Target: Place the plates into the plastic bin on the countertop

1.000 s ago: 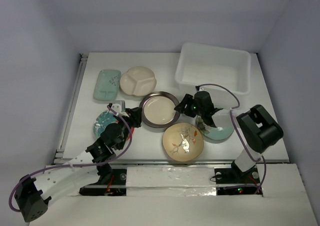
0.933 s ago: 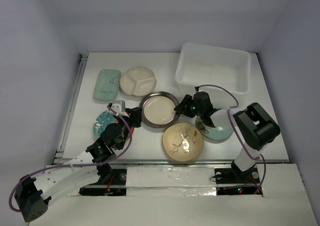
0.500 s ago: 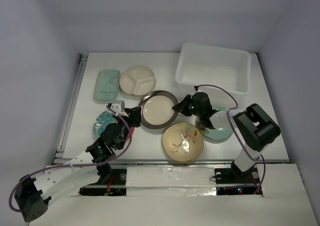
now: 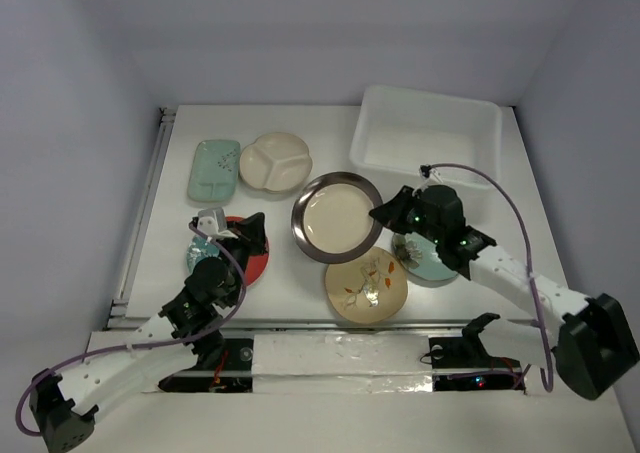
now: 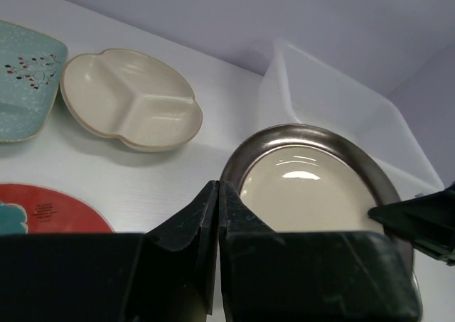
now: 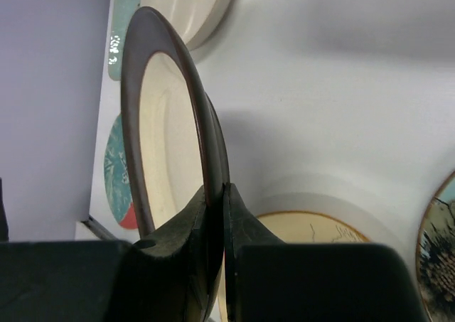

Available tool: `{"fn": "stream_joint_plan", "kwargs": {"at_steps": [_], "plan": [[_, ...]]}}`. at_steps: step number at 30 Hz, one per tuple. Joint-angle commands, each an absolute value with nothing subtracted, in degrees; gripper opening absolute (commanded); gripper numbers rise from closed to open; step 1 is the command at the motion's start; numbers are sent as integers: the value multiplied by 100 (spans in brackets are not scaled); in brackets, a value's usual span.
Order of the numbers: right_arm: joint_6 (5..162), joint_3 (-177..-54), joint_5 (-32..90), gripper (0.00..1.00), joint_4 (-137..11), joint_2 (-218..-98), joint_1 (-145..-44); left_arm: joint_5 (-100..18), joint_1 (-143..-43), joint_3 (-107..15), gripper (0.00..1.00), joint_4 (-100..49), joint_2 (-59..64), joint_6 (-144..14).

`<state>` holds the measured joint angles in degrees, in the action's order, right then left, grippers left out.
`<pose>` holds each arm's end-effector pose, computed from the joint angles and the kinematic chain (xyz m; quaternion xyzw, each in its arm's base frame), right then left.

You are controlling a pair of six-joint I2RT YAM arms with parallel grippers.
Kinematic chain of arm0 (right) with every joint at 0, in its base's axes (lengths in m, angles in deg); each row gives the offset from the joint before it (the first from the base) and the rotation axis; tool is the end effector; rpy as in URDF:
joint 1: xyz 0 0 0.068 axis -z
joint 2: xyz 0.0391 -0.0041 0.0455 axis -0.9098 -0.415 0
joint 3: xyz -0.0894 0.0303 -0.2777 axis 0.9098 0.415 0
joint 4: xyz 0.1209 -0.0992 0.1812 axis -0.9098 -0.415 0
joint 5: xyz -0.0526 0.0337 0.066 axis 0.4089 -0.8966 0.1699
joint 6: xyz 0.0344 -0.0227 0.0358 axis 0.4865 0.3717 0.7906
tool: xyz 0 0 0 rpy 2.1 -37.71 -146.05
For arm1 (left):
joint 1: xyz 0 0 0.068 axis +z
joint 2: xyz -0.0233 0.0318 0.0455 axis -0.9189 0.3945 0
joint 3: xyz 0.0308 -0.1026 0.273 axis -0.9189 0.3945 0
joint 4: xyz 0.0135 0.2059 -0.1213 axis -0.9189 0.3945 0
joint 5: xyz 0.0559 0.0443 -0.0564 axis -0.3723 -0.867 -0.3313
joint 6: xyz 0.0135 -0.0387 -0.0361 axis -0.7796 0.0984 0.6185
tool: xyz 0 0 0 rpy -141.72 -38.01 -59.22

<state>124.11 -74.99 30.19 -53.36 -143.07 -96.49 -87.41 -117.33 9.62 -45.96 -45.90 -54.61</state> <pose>0.1931 0.1210 0.2710 0.0872 0.8220 0.3909 0.4048 0.0787 -0.0597 0.2825 -0.0990 0.6414 -0.2652 0.7131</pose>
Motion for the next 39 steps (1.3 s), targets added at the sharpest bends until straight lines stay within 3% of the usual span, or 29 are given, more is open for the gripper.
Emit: {"fn": "stream_joint_plan", "kwargs": {"at_steps": [1, 9, 14, 23, 34, 36, 37, 39], "plan": [[12154, -8482, 3119, 0, -5672, -13474, -9668, -8894, -11748, 1049, 0, -4752, -4777, -5395], [11502, -9986, 3804, 0, -6485, -13744, -8053, -8736, -11748, 943, 0, -4726, -4531, -5430], [11466, -10726, 3526, 0, -6573, -14902, -6936, -8648, -11748, 926, 0, -4708, -4566, -5413], [11387, -12106, 3489, 0, -7021, -16855, -6355, -8464, -11748, 899, 0, -4691, -4566, -5386], [11387, -12396, 3586, 1, -7320, -18192, -6250, -8358, -11748, 882, 1, -4726, -4434, -5360], [11361, -12449, 3638, 14, -7461, -18315, -6250, -8358, -11748, 873, 1, -4743, -4399, -5360], [11343, -12476, 3639, 32, -7513, -18316, -6250, -8349, -11748, 873, 1, -4743, -4390, -5360], [11326, -12424, 4024, 48, -7523, -18194, -6250, -8341, -11748, 855, 1, -4752, -4355, -5360]]}}
